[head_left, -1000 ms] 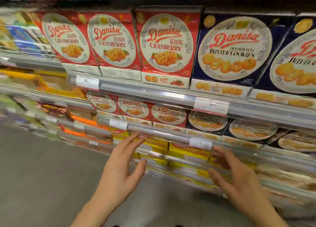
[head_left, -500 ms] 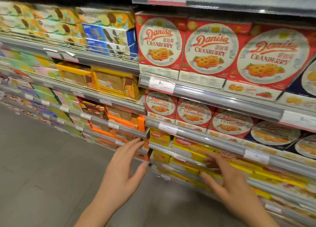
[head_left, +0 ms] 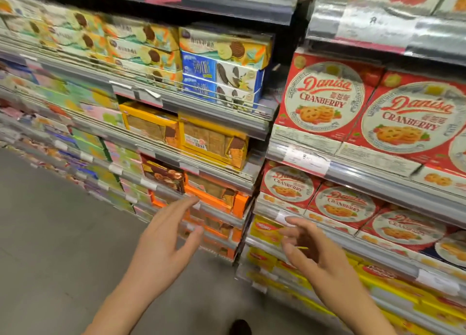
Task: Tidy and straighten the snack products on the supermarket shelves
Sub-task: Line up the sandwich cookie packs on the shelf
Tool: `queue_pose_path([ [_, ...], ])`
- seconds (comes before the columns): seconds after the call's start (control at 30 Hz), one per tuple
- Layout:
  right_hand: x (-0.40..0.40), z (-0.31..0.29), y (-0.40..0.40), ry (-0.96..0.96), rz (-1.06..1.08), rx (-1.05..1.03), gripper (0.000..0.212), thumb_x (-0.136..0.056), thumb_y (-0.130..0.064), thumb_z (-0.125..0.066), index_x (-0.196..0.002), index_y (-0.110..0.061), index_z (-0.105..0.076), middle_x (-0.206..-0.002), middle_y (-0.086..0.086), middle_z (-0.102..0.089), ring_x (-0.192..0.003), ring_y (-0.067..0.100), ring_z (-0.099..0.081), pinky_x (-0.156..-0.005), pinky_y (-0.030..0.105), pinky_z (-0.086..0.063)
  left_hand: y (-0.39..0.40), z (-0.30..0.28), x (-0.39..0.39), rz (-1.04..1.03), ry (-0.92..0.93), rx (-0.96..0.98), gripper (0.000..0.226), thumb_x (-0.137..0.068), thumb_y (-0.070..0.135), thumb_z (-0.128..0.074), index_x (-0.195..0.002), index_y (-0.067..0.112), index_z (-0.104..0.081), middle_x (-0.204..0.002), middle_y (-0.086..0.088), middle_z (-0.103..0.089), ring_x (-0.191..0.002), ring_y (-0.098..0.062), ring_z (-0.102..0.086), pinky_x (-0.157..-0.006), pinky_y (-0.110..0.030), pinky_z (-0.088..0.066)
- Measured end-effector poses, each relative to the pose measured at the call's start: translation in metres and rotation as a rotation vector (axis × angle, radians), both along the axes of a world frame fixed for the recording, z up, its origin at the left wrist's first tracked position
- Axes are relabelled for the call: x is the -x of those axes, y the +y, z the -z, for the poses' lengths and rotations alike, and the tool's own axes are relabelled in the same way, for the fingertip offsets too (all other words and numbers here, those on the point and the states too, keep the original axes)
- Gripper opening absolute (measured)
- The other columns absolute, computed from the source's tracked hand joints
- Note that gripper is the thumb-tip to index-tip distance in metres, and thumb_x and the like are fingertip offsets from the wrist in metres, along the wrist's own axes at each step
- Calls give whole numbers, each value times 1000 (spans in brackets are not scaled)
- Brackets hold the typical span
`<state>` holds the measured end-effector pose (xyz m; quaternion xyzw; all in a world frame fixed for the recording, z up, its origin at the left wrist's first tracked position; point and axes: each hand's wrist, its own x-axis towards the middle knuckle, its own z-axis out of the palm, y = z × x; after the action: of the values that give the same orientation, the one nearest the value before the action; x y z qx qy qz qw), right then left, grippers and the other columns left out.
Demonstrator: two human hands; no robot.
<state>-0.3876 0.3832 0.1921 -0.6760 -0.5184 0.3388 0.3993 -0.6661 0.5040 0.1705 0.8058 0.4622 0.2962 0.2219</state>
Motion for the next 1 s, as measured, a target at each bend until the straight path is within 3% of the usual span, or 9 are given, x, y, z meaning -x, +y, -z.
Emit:
queue_pose_path([
  [0.23, 9, -18, 100, 7, -29, -145, 40, -86, -47, -67, -124, -51, -56, -119, -21, -68, -109, 4, -66, -94, 32, -52, 79, -22, -1, -40, 45, -66, 58, -93, 58, -45, -148, 41, -42, -146, 25, -46, -136, 10, -35, -105, 2, -15],
  [0.37, 15, -27, 164, 26, -80, -216, 33, -95, -38, -66, -121, -56, -58, -115, -21, -72, -101, 4, -69, -83, 12, -50, 124, -42, 5, -70, 84, -171, 55, -95, 54, -47, -148, 37, -45, -145, 26, -47, -136, 19, -28, -107, 1, -16],
  [0.43, 19, -41, 189, 116, -95, -217, 29, -94, -34, -68, -118, -50, -64, -114, -16, -73, -100, 8, -70, -77, 12, -49, 146, -48, 7, -94, 69, -185, 55, -94, 54, -47, -147, 38, -44, -144, 29, -45, -134, 22, -27, -106, 2, -15],
  [0.53, 21, -54, 217, 0, -158, -322, 51, -81, -72, -62, -128, -55, -52, -125, -21, -68, -111, 9, -68, -91, 26, -53, 183, -55, 9, -89, 95, -220, 53, -95, 52, -48, -146, 39, -44, -144, 25, -47, -132, 14, -35, -106, 1, -16],
  [0.63, 22, -63, 240, -4, -119, -416, 55, -80, -72, -63, -130, -54, -51, -126, -23, -66, -114, 7, -67, -92, 26, -54, 216, -50, 9, -57, 71, -245, 55, -95, 52, -48, -147, 31, -47, -144, 23, -47, -133, 7, -38, -107, 0, -17],
  [0.7, 25, -73, 256, -96, -84, -489, 57, -77, -68, -66, -131, -55, -50, -125, -26, -66, -112, 3, -66, -92, 20, -52, 242, -49, 9, -35, 28, -240, 56, -95, 55, -47, -147, 33, -47, -148, 25, -43, -138, 8, -35, -109, -4, -19],
  [0.8, 34, -90, 278, -285, 2, -501, 64, -73, -59, -65, -135, -56, -48, -131, -26, -62, -112, -1, -64, -93, 18, -50, 293, -51, 11, 30, 19, -316, 56, -95, 52, -49, -147, 33, -46, -156, 19, -37, -145, 3, -28, -116, -24, -27],
  [0.9, 46, -104, 301, -550, 121, -607, 63, -80, -55, -66, -139, -36, -55, -141, -20, -57, -128, 0, -56, -105, 14, -41, 340, -55, 15, 78, 34, -394, 57, -92, 45, -50, -147, 28, -45, -159, 9, -38, -145, -14, -35, -116, -38, -30],
  [1.0, 57, -118, 319, -771, 225, -732, 53, -89, -45, -63, -134, -19, -61, -142, -6, -57, -133, 13, -53, -111, 28, -40, 369, -50, 15, 111, 11, -488, 61, -86, 39, -51, -146, 25, -46, -154, 0, -44, -142, -26, -41, -112, -44, -34],
])
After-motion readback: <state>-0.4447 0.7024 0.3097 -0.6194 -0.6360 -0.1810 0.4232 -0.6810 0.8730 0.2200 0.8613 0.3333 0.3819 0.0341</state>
